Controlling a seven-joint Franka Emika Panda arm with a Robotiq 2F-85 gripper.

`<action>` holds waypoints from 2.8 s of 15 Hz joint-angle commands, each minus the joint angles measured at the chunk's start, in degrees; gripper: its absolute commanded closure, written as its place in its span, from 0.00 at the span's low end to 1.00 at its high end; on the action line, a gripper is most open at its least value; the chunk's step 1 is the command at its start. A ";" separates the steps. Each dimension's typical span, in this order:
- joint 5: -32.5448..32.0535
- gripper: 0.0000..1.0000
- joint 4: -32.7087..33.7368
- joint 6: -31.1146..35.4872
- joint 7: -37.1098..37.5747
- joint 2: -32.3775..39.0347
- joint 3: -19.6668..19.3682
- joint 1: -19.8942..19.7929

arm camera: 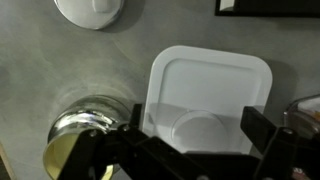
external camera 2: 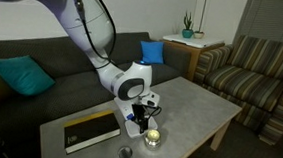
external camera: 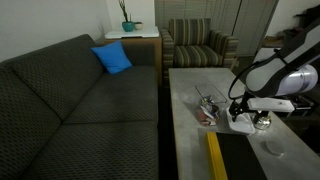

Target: Place the white lid on top of the food container on the left

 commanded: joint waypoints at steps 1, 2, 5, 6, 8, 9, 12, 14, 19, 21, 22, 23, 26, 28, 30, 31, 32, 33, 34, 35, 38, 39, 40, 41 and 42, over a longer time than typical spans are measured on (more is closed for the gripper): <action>0.14 0.00 0.16 -0.16 -0.08 -0.02 -0.07 0.05; 0.14 0.00 0.16 -0.16 -0.08 -0.02 -0.07 0.05; 0.36 0.00 -2.06 4.22 -0.28 -1.01 0.48 -0.19; 0.49 0.00 -3.25 6.57 -0.42 -1.64 0.64 -0.28; 0.49 0.00 -5.02 10.92 0.20 -2.44 0.08 0.07; 0.54 0.00 -5.19 12.29 0.42 -2.40 -0.02 0.00; 0.53 0.00 -3.42 12.25 -0.12 -0.91 1.12 -1.17; 1.34 0.00 -2.33 11.05 -1.27 -0.32 2.12 -1.88; 2.73 0.00 -3.00 15.93 -3.36 -0.24 6.02 -4.28; 2.94 0.00 -2.88 15.64 -3.21 -0.23 6.07 -4.27; 2.95 0.00 -2.71 14.70 -2.96 -0.24 5.79 -4.11; 2.73 0.00 -2.41 12.79 -2.79 -0.23 5.19 -3.77; 2.25 0.00 -2.12 8.91 -2.36 -0.16 3.86 -2.94; 2.03 0.00 -2.05 7.39 -2.29 -0.15 3.20 -2.68; 1.86 0.00 -2.13 7.65 -2.37 -0.14 2.72 -2.55; 1.90 0.00 -2.22 8.23 -2.47 -0.13 2.70 -2.61; 1.98 0.00 -2.16 8.66 -2.29 -0.14 2.55 -2.54; 1.97 0.00 -2.12 8.84 -2.22 -0.14 2.42 -2.46; 1.92 0.00 -2.20 9.00 -2.09 -0.14 2.17 -2.28; 1.76 0.00 -2.16 8.69 -2.01 -0.15 1.84 -2.01; 1.38 0.00 -2.48 8.53 -1.88 -0.14 1.04 -1.24; 1.31 0.00 -2.60 8.61 -1.86 -0.14 0.86 -1.04; 1.27 0.25 -2.74 8.71 -1.90 -0.14 0.75 -0.88; 1.23 0.27 -2.87 8.80 -1.99 -0.14 0.71 -0.78; 1.23 0.33 -3.05 9.00 -2.05 -0.13 0.71 -0.70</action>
